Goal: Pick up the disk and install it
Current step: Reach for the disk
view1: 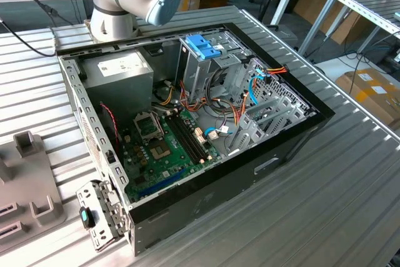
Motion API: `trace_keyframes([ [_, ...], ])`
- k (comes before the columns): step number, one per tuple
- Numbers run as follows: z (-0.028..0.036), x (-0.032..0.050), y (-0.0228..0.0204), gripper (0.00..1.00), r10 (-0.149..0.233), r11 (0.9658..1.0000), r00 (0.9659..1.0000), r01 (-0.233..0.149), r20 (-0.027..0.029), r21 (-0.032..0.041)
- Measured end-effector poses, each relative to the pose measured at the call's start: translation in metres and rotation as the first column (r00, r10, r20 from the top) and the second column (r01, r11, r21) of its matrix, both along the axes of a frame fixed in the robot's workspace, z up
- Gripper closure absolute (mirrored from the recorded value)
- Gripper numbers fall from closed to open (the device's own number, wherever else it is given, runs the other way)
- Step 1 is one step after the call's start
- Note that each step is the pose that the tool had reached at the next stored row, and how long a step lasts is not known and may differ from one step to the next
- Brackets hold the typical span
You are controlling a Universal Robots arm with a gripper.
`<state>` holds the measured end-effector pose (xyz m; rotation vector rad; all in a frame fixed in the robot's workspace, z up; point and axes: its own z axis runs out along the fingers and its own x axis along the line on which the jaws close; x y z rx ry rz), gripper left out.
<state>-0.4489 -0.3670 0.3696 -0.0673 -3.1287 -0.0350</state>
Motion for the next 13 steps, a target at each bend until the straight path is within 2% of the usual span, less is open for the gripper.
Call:
trace_keyframes([
  [3,-0.0006,-0.0119,0.0009,0.89,0.0,1.0,1.0,0.0,-0.0001,-0.0001],
  [4,-0.0017,-0.0135,0.0014,0.89,0.0,1.0,1.0,0.0,0.0003,-0.001],
  [8,-0.0071,-0.0136,0.0019,0.89,0.0,1.0,1.0,0.0,-0.0001,-0.0039],
  [13,-0.0074,-0.0116,0.002,0.89,0.0,1.0,1.0,0.0,0.0001,-0.0039],
])
